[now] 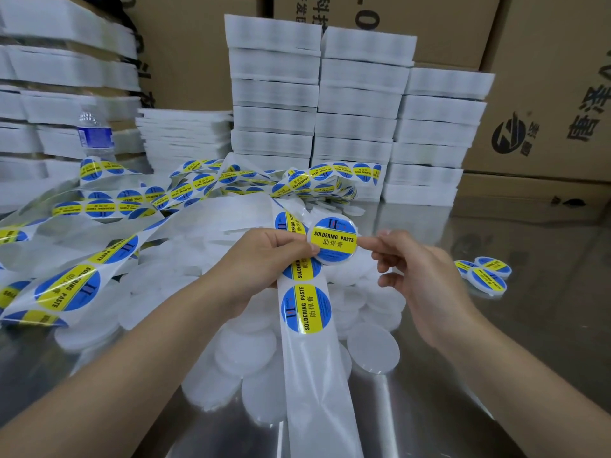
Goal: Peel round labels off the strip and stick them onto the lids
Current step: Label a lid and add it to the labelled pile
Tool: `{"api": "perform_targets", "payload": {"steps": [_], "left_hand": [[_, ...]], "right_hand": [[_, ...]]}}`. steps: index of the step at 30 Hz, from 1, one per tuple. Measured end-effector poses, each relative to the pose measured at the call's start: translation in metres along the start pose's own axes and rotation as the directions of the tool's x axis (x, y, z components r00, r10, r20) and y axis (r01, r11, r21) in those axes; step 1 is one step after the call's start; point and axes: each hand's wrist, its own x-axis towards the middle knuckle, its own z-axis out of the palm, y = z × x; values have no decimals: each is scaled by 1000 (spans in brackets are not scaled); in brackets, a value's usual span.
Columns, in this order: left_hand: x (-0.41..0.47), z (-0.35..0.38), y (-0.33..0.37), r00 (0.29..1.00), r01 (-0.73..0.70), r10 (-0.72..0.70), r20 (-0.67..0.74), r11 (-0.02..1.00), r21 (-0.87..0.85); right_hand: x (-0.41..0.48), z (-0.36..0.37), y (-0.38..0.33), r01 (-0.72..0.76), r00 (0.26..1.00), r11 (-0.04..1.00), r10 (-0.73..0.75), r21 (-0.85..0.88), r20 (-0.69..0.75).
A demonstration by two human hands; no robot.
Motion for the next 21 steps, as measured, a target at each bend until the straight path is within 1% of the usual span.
{"api": "perform_targets", "payload": {"steps": [4,6,9,11,14,16,18,21], "left_hand": [[0,-1,1,1000,11,-11,9,1000,-6],[-1,-1,1,999,17,-17,35,1000,-3],[-2,1,-1,996,4,-7,85,999,35],[-2,2,-3,994,-1,-4,106,999,46],[-2,2,-3,990,-16,11,144,999,35],[-3,2,-2,980,-34,33,197,999,2],[-4,1,-3,964,-56,63,258,998,-35],[-7,4,-6,933,-86,89,349,996,-24]], "right_hand": [[2,-3,-4,35,997,993,-27,109,-70],[4,-6,-7,21,996,993,-11,118,-84],[2,-3,-5,-30,999,999,31,19,-20],[-1,3,-1,-24,998,999,26,-44,52],[-7,9,1,34,990,994,-19,-104,141],[-10,10,2,103,981,986,-78,-134,178],[-12,11,5,161,971,975,-129,-156,201],[-12,12,10,186,970,961,-147,-204,193]]}}
